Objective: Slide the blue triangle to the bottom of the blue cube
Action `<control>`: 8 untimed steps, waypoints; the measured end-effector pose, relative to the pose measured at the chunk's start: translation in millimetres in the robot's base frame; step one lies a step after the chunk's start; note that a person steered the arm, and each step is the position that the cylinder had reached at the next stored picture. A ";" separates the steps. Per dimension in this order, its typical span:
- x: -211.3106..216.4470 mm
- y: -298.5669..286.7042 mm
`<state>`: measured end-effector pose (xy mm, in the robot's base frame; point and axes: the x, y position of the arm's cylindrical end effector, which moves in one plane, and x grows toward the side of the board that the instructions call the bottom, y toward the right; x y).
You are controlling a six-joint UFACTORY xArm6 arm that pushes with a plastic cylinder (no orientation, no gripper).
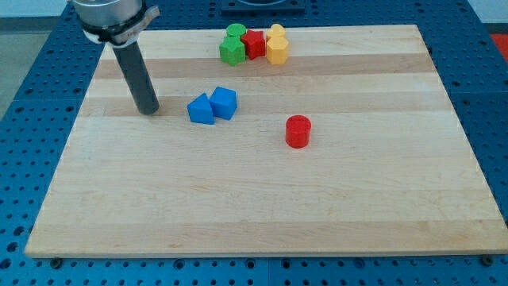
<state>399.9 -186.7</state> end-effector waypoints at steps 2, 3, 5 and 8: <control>4.1 15.5; 4.1 35.8; 4.0 71.5; 4.0 115.9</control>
<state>403.9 -70.8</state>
